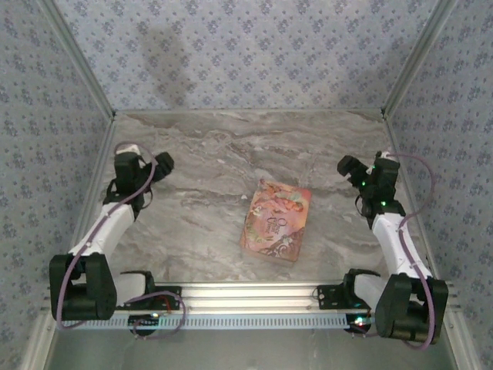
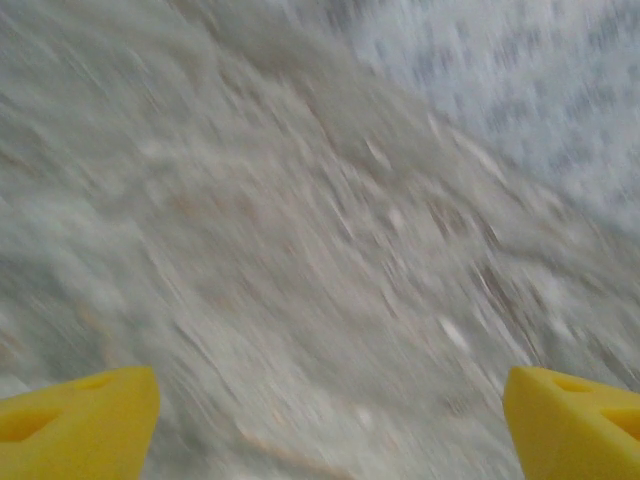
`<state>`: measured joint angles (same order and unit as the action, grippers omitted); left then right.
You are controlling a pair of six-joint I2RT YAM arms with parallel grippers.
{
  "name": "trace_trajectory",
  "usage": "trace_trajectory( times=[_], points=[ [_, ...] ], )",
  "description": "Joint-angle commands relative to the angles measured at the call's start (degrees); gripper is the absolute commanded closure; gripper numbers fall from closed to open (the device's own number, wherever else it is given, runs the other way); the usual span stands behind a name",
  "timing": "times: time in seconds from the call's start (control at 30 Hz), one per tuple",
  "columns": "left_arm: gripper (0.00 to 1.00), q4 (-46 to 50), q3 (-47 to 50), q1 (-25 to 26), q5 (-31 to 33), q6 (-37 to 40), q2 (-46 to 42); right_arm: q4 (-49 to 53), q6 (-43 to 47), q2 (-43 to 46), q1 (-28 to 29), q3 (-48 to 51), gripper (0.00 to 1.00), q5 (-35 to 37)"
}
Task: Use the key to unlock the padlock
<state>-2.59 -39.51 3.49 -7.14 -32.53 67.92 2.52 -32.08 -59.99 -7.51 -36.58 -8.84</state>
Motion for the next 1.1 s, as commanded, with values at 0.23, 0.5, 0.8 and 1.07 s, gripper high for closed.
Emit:
trace_trajectory(
  times=[0.23, 0.5, 0.8, 1.07],
  points=[
    [0.12, 9.96, 3.92, 28.77, -5.97, -6.96, -4.88, 16.15, -4.89, 1.17, 4.86, 1.12, 0.07, -19.04],
    [0.12, 7.41, 2.34, 41.43, -7.13, -7.95, 1.84, 14.97, -7.9, -0.31, 10.58, 3.17, 0.07, -20.16],
    [0.2, 5.79, -1.96, 49.29, -6.29, -8.6, 10.52, 12.27, -9.15, -7.43, 16.96, -0.05, 0.11, -19.29],
    [0.25, 0.24, -1.52, 53.29, -5.51, -12.62, 12.26, 11.24, -7.47, -19.21, 23.72, -10.12, 0.14, -18.24]
  ],
)
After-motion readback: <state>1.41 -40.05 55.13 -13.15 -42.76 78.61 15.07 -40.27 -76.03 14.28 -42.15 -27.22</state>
